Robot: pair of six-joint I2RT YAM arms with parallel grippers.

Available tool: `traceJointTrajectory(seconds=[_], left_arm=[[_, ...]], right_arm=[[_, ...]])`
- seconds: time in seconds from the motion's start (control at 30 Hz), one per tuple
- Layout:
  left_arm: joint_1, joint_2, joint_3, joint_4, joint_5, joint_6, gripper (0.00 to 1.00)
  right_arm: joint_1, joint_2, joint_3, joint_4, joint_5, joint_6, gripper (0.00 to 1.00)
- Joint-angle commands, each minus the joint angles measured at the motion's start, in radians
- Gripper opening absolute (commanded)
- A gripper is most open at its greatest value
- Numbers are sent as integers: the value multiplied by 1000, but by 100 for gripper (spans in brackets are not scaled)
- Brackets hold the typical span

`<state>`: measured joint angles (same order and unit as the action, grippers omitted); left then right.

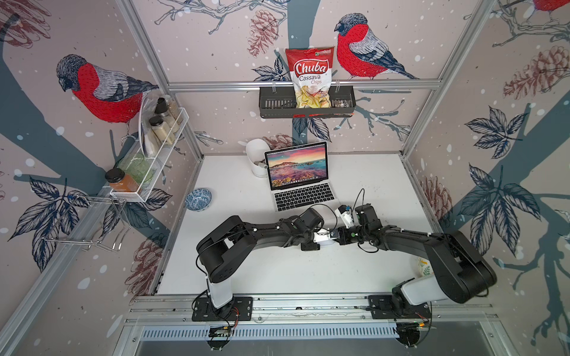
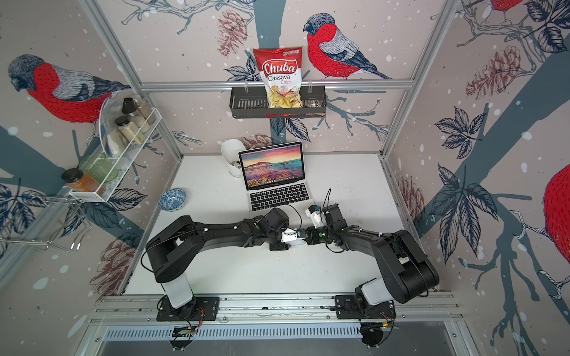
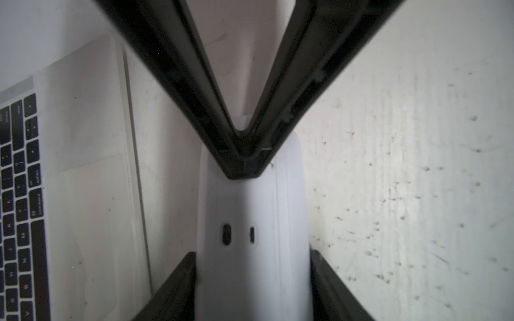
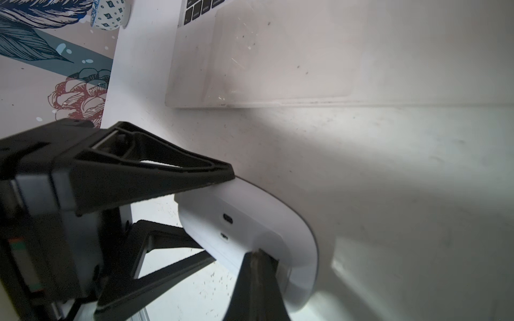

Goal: Remove the wireless mouse receiver from the laptop
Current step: Insert the USB plug into the mouse, then place the mouse at the center of the board.

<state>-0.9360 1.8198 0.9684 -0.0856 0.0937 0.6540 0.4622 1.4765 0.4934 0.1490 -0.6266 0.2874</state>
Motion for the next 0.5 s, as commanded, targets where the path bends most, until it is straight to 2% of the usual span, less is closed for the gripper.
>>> traceJointTrajectory(seconds=[0.0, 0.17, 0.27, 0.33, 0.37, 0.47], left_arm=[[-3, 26, -18, -217, -21, 27, 48], [-3, 27, -17, -219, -20, 27, 48], [-3, 27, -16, -221, -22, 27, 48], [-3, 24, -18, -221, -22, 29, 48], [-4, 23, -17, -221, -22, 30, 48], [-2, 18, -7, -229, -17, 24, 48]], right_arm=[[8, 17, -2, 6, 48, -8, 0], [7, -10, -6, -9, 72, -7, 0], [8, -133, -4, -45, 162, 1, 2], [7, -254, -11, -80, 264, 4, 9], [10, -326, -18, -93, 328, 10, 17], [16, -526, -57, -109, 501, 13, 32]])
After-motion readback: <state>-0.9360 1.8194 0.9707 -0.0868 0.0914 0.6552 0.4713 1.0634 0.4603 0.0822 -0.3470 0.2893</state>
